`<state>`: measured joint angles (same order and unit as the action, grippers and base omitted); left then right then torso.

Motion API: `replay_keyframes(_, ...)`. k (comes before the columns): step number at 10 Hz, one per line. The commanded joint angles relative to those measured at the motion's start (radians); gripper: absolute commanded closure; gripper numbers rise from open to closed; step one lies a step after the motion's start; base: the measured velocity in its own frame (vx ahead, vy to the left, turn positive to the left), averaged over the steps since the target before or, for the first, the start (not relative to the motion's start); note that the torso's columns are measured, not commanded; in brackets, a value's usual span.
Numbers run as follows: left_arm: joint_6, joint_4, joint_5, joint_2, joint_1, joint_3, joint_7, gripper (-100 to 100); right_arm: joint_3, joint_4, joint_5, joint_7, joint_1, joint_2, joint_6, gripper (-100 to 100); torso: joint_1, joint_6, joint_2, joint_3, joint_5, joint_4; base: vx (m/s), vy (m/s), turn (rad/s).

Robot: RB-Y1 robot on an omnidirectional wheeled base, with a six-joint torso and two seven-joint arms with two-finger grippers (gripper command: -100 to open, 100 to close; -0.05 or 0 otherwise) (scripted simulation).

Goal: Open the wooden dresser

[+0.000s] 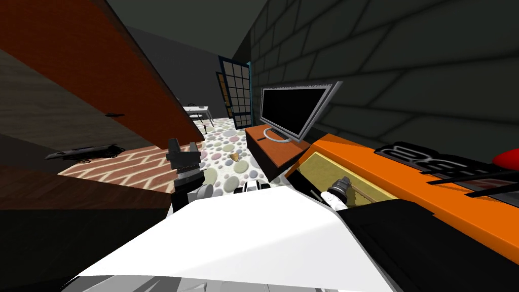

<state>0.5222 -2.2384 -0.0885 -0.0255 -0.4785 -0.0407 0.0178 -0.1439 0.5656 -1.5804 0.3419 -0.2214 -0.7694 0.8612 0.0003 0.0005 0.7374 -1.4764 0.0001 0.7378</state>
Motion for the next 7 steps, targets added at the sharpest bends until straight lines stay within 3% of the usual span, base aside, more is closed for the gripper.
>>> replay_keyframes(1, 0.000, 0.000, 0.000, 0.000, 0.000, 0.000, 0.000, 0, -0.011, 0.002, -0.012, -0.014, -0.006, -0.001, 0.005, 100, 0.000, 0.000, -0.003, -0.002, 0.000, -0.001, 0.058, 0.004, -0.208)
replay_keyframes(3, 0.000, 0.000, 0.000, 0.000, -0.001, 0.000, 0.000, 0, -0.033, 0.026, -0.034, -0.046, -0.033, -0.004, 0.021, 100, -0.007, 0.005, -0.008, -0.003, -0.008, -0.005, 0.160, 0.024, -0.245)
replay_keyframes(5, 0.000, 0.000, 0.000, 0.000, -0.001, 0.000, 0.000, 0, -0.063, 0.059, -0.065, -0.088, -0.068, -0.008, 0.043, 100, -0.008, -0.001, -0.001, 0.001, -0.008, -0.002, 0.147, 0.054, -0.217)
replay_keyframes(6, 0.000, 0.000, 0.000, 0.000, -0.001, 0.000, 0.000, 0, -0.052, 0.041, -0.057, -0.077, -0.053, -0.012, 0.043, 100, -0.009, -0.002, -0.001, 0.002, -0.010, -0.001, 0.064, 0.030, -0.069)
replay_keyframes(7, 0.000, 0.000, 0.000, 0.000, 0.000, 0.000, 0.000, 0, -0.101, 0.070, -0.013, -0.061, -0.044, -0.031, 0.064, 100, -0.010, -0.005, 0.002, 0.003, -0.008, 0.000, -0.010, 0.018, -0.103)
